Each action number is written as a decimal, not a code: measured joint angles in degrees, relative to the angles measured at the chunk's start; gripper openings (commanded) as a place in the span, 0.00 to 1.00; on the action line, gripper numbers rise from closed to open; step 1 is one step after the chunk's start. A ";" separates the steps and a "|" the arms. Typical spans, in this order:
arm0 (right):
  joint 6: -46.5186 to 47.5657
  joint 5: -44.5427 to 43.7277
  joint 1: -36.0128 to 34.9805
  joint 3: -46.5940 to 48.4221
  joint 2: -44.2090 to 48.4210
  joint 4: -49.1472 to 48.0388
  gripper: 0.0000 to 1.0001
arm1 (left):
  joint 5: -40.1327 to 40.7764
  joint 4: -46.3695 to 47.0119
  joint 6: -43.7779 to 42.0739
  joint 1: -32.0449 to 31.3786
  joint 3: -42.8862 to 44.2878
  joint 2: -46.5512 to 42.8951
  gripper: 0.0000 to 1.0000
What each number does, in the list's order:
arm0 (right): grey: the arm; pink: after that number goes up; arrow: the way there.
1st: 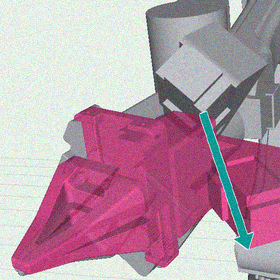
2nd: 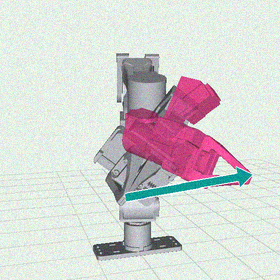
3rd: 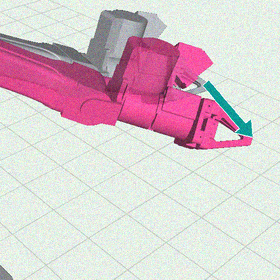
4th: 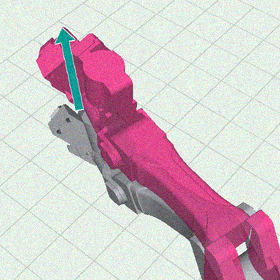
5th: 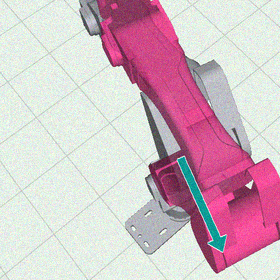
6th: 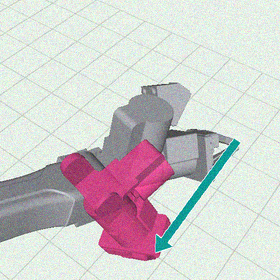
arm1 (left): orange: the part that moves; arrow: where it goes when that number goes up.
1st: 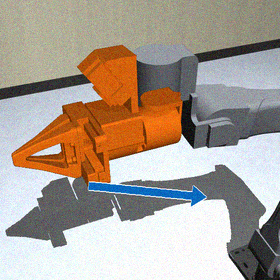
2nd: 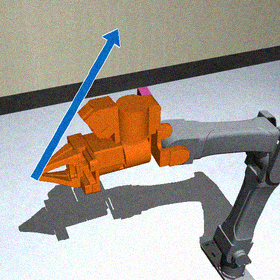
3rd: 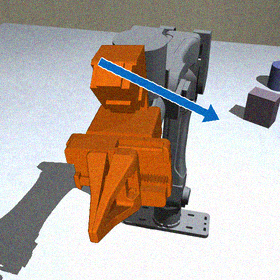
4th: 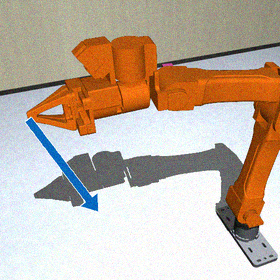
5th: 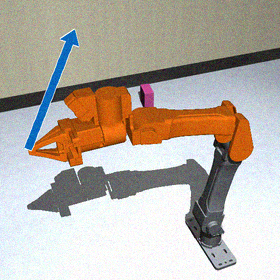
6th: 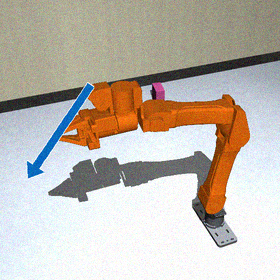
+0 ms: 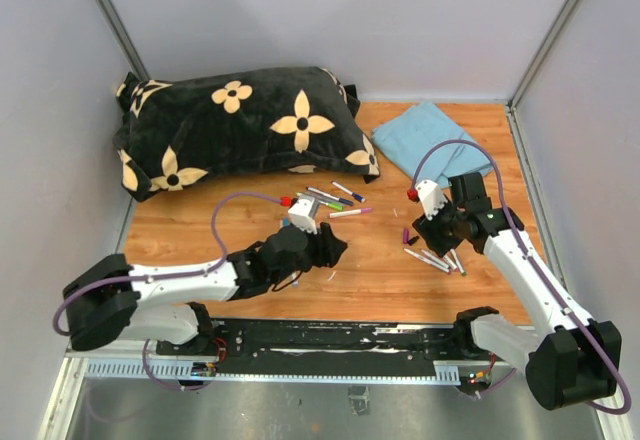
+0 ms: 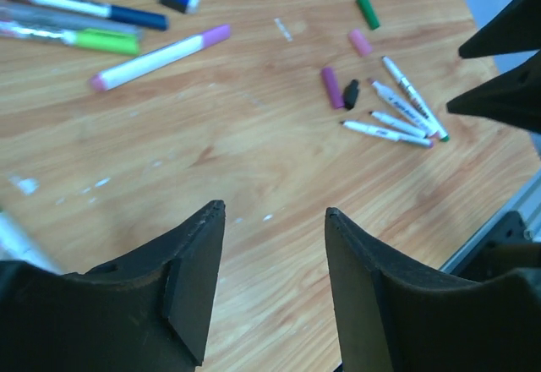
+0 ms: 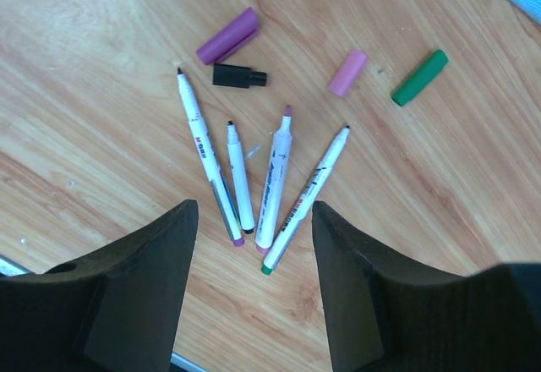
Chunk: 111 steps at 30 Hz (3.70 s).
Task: Open the pen caps
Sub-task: Place the pen cap at the center of the board, then pick up the pen from the center of the board.
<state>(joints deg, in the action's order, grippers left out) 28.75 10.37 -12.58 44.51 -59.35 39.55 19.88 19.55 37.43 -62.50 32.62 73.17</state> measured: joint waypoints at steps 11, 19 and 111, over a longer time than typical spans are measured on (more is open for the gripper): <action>2.62 4.37 -0.39 0.02 -0.15 1.55 0.61 | 6.12 -8.24 -5.44 0.00 -14.88 -27.54 0.77; 3.08 4.83 -0.81 0.02 -0.15 1.90 0.61 | 10.12 -17.77 -3.96 0.00 -18.49 -37.48 0.84; 3.98 11.72 -5.51 1.05 0.96 2.75 0.63 | -3.80 -26.25 -10.05 24.55 -0.61 -8.26 0.00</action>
<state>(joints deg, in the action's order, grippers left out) 32.73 22.09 -18.09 45.56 -58.39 42.30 16.08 -6.70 27.38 -37.95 32.01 64.90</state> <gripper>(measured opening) 0.624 0.087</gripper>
